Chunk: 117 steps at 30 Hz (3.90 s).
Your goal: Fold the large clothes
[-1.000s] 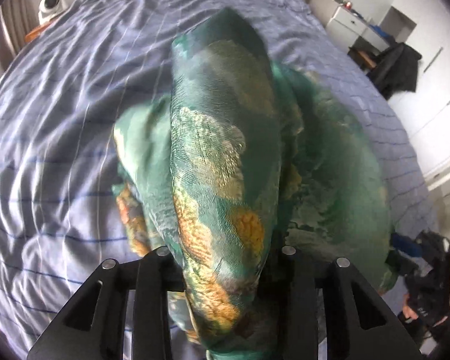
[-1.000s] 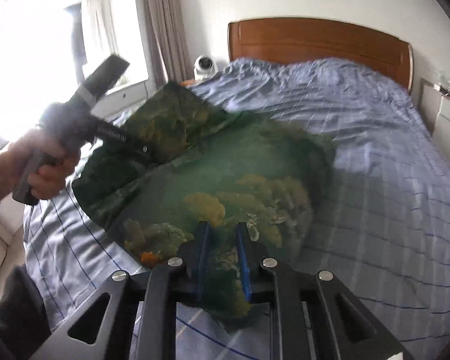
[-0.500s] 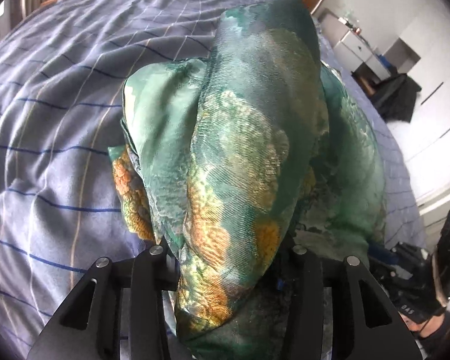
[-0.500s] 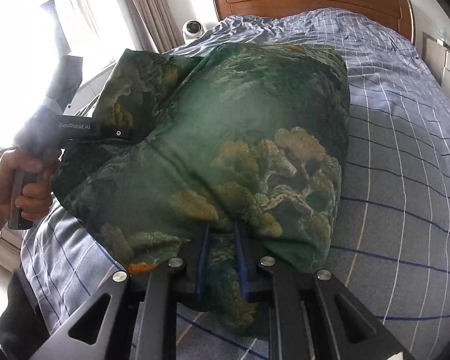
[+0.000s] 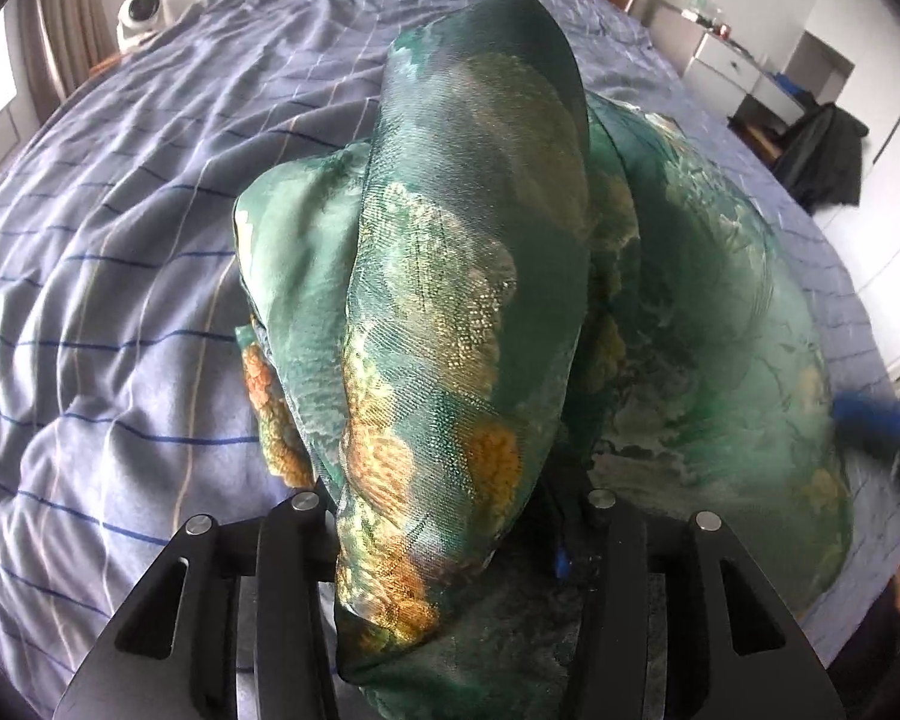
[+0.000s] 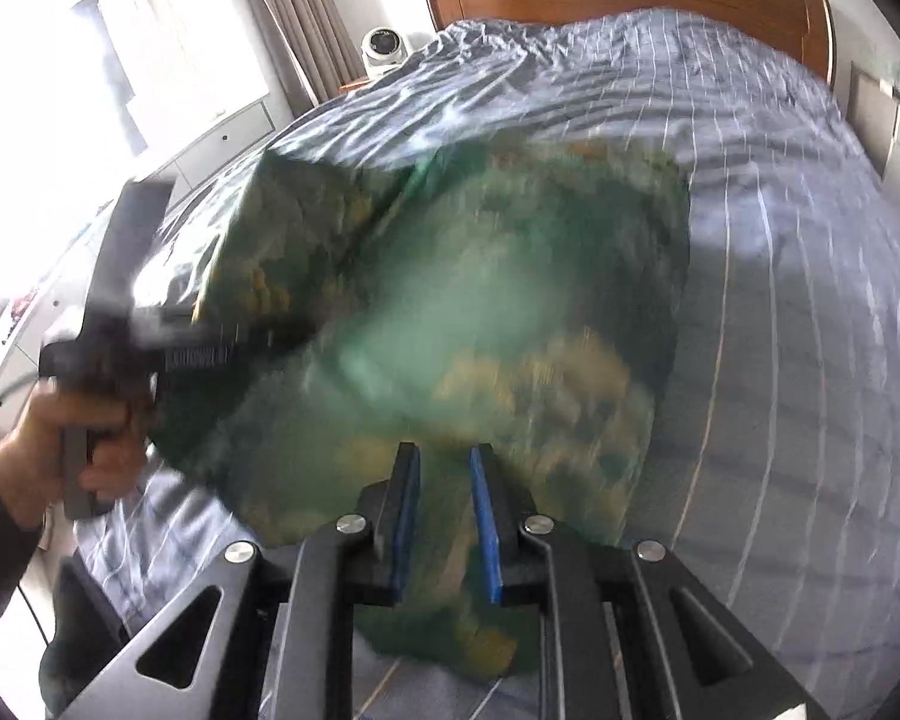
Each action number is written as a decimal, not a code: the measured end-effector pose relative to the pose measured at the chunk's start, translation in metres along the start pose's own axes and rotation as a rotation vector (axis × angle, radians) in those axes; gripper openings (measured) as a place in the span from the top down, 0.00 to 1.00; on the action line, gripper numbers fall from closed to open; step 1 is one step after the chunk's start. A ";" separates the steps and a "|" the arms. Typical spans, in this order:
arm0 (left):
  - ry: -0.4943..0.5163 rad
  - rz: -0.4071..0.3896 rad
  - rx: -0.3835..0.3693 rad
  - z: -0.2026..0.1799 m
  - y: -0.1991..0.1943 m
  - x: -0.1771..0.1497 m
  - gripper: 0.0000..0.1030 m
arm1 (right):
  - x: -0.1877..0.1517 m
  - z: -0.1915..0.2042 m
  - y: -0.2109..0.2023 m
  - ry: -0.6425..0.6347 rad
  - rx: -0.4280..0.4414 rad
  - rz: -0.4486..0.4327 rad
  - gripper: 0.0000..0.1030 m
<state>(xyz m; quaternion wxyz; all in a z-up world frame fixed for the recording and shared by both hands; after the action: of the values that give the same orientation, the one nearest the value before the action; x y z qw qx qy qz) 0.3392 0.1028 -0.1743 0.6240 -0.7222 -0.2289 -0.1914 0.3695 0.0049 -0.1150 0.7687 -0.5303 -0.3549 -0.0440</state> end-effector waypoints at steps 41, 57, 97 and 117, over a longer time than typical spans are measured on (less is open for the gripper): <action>-0.030 0.000 -0.017 0.009 0.010 0.002 0.51 | -0.053 0.039 -0.011 -0.091 -0.093 -0.040 0.82; -0.123 -0.053 -0.023 0.024 -0.029 -0.001 0.08 | -0.063 0.049 -0.009 -0.041 -0.173 -0.050 0.67; -0.388 0.196 -0.359 0.076 0.040 -0.016 0.00 | -0.047 -0.026 -0.077 0.208 -0.063 -0.172 0.24; -0.195 0.148 -0.173 0.018 0.056 0.022 0.44 | -0.007 -0.019 0.049 0.116 0.025 -0.043 0.28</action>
<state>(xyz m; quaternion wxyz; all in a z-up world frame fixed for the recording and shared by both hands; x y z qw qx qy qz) 0.3889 0.1162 -0.2108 0.5467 -0.8033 -0.2173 -0.0929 0.3955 0.0077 -0.1612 0.7933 -0.5095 -0.3218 -0.0868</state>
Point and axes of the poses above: each gripper's, at about its wrist camera, not at the fingertips, and y roughly the way its jaws point, z to its left, x to its top, the point moved 3 cm from there along y, roughly the way its jaws point, and after that the axes turned 3 degrees about -z, right-handed, at the moved point
